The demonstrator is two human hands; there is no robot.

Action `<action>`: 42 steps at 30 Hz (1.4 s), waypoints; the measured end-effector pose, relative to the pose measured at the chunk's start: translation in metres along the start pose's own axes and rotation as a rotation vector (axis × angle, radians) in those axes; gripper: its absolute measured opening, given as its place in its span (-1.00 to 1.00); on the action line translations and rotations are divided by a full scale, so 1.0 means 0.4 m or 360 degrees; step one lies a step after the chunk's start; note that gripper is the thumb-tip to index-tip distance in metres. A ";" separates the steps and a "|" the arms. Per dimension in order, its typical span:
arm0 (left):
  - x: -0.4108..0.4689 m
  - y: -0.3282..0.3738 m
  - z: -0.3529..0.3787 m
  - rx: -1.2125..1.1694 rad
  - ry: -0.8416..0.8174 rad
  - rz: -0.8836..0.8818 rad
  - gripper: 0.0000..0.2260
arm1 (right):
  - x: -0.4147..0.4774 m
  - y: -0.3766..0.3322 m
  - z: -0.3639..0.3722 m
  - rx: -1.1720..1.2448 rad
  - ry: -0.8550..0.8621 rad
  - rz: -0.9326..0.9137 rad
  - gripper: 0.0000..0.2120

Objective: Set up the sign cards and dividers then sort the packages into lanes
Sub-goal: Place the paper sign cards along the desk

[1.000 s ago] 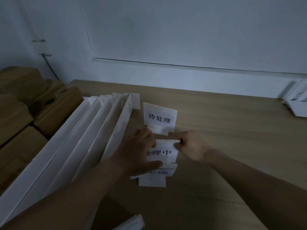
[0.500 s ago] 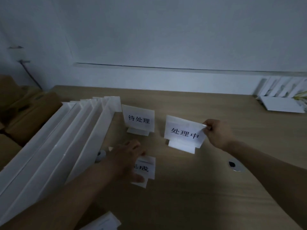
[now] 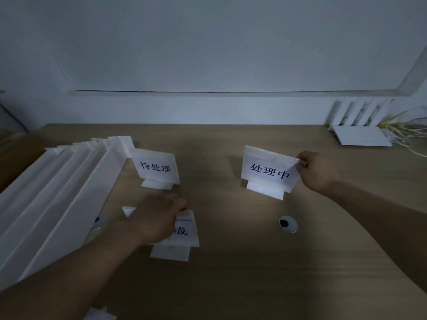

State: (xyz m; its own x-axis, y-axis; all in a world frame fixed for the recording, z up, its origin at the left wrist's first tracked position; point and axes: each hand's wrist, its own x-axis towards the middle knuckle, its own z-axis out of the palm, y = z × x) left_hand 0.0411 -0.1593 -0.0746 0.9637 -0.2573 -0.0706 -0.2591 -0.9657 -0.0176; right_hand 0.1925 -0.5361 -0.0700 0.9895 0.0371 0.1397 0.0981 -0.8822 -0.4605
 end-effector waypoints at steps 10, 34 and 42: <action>0.139 0.232 -0.025 -0.0270 0.0082 0.0159 -0.85 | 0.091 0.197 -0.063 -0.0166 0.0064 -0.0007 -0.87; 0.303 0.425 -0.004 -0.0223 -0.0111 0.0194 -0.76 | 0.241 0.436 -0.046 -0.0062 -0.0135 -0.0015 -0.80; 0.297 0.435 -0.007 -0.0210 -0.0112 0.0179 -0.77 | 0.229 0.451 -0.041 0.0004 -0.0150 -0.0039 -0.75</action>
State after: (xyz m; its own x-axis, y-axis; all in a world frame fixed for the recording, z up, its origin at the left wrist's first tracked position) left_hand 0.1106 -0.3582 -0.0834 0.9212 -0.3651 -0.1343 -0.3497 -0.9285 0.1251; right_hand 0.2992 -0.6997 -0.1258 0.9924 0.1025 0.0677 0.1222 -0.8794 -0.4601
